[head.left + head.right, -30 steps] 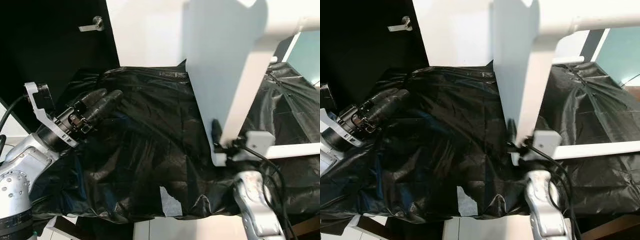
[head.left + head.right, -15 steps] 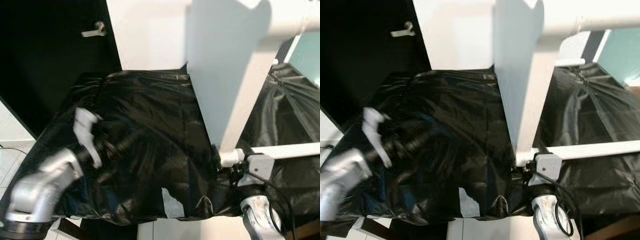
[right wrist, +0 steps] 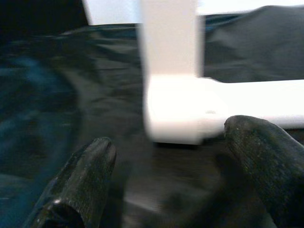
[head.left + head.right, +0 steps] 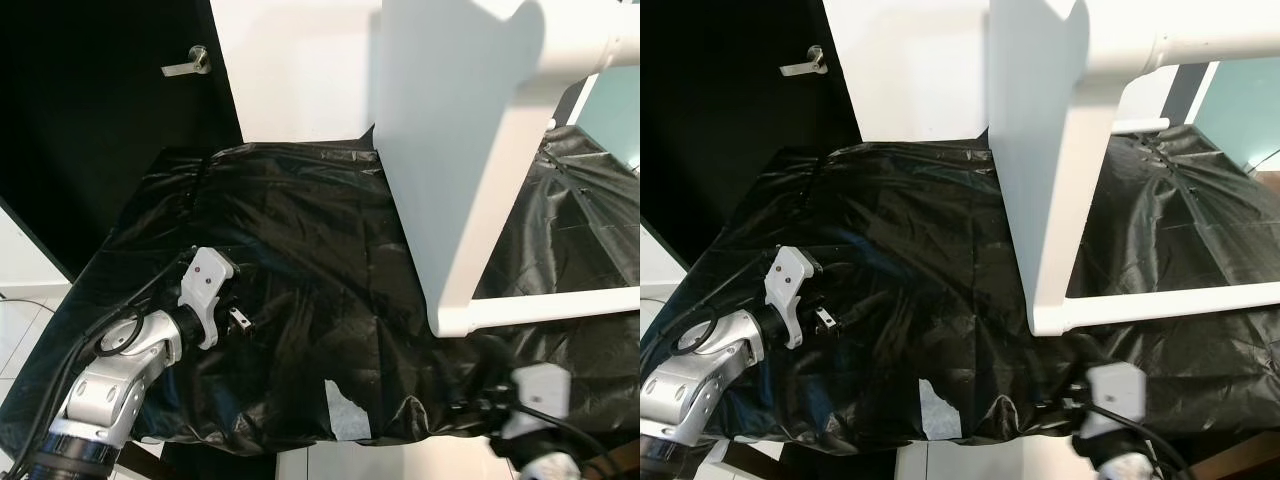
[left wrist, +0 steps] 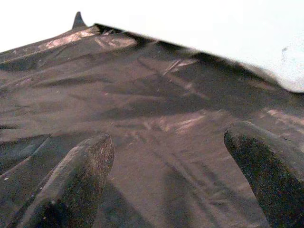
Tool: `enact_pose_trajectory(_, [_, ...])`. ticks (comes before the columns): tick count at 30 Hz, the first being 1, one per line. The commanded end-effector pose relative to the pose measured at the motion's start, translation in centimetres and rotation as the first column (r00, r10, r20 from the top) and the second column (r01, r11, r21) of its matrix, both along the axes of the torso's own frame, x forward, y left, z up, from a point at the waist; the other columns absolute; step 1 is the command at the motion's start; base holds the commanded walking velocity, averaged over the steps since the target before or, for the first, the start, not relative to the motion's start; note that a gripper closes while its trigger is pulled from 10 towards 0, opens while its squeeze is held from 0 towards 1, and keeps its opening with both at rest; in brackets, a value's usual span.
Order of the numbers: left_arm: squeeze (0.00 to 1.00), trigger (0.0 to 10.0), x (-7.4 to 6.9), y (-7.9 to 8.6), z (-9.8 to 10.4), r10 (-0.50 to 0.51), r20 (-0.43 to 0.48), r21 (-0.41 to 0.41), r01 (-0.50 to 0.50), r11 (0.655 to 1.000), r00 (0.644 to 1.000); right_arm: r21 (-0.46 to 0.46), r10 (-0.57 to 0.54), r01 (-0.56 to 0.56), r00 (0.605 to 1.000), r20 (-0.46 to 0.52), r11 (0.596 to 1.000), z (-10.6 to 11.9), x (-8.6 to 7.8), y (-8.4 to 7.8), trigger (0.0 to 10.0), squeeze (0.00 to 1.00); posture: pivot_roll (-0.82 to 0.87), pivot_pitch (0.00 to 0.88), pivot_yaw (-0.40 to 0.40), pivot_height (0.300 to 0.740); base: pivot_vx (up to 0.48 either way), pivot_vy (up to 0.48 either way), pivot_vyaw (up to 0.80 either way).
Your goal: Building children table
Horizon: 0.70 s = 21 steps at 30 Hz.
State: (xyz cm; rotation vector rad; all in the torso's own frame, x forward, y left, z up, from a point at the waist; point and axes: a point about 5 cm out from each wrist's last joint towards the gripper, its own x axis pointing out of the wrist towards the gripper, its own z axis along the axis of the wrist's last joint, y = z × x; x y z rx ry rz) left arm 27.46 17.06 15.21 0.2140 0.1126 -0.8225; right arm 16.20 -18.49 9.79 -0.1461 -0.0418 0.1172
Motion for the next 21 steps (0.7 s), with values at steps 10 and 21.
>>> enact_pose_trajectory(10, [0.00,10.0,1.4,-0.1,-0.6,0.008,0.038,0.040,-0.010,0.999,0.999,-0.037,-0.323,0.331,0.935,0.144,0.943,2.3,0.6,-4.8,10.0,0.00,-0.08,0.000,0.045,0.740,0.000,0.000,0.00])
enact_pose_trajectory(21, [0.00,10.0,1.7,0.7,0.0,0.054,0.091,0.050,-0.059,0.997,0.994,0.027,-0.205,0.203,0.976,0.069,0.979,1.8,6.5,-3.5,10.0,0.00,-0.03,0.000,0.020,0.740,0.000,0.000,0.00])
